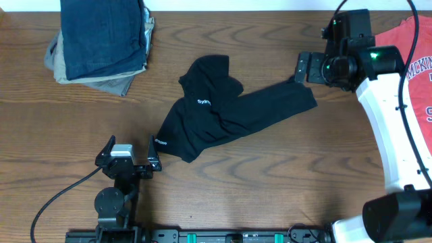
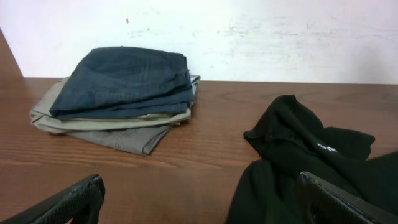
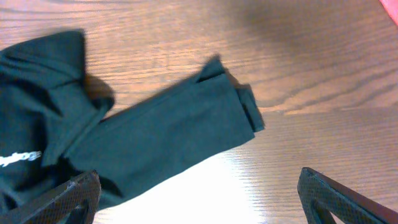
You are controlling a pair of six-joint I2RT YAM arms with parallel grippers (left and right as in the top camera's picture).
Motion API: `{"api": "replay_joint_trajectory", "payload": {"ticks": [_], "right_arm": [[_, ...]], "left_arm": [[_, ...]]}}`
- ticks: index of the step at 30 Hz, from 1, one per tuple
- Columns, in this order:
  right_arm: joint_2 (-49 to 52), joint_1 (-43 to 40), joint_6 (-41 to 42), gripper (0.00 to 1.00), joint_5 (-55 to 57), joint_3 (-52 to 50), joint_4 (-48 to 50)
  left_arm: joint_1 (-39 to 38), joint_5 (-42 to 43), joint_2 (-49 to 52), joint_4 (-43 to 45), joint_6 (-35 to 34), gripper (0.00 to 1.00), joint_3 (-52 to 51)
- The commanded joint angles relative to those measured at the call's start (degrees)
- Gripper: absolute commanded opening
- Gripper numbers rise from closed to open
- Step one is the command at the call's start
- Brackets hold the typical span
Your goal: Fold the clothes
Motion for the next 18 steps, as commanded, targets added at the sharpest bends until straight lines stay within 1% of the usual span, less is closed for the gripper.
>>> {"api": "replay_joint_trajectory", "payload": {"ticks": [1, 6, 9, 11, 14, 18], "right_arm": [[3.48, -0.15, 0.92, 0.99, -1.14, -2.45, 1.92], [8.44, 0.0, 0.94, 0.99, -1.11, -5.68, 6.67], [12.02, -0.22, 0.92, 0.94, -0.98, -6.01, 7.82], [14.4, -0.31, 0.9, 0.88, -0.9, -6.01, 8.9], [17.88, -0.31, -1.25, 0.82, -0.92, -5.99, 11.65], [20.83, -0.31, -4.28, 0.79, -0.9, -5.99, 16.39]], "left_arm": [[0.24, 0.66, -0.37, -2.01, 0.17, 0.98, -0.87], [0.24, 0.66, -0.37, -2.01, 0.17, 0.98, -0.87], [0.24, 0.66, -0.37, -2.01, 0.17, 0.98, -0.87], [0.24, 0.66, -0.37, -2.01, 0.17, 0.98, -0.87], [0.24, 0.66, -0.37, -2.01, 0.17, 0.98, -0.87], [0.24, 0.66, -0.37, -2.01, 0.17, 0.98, -0.87]]}}
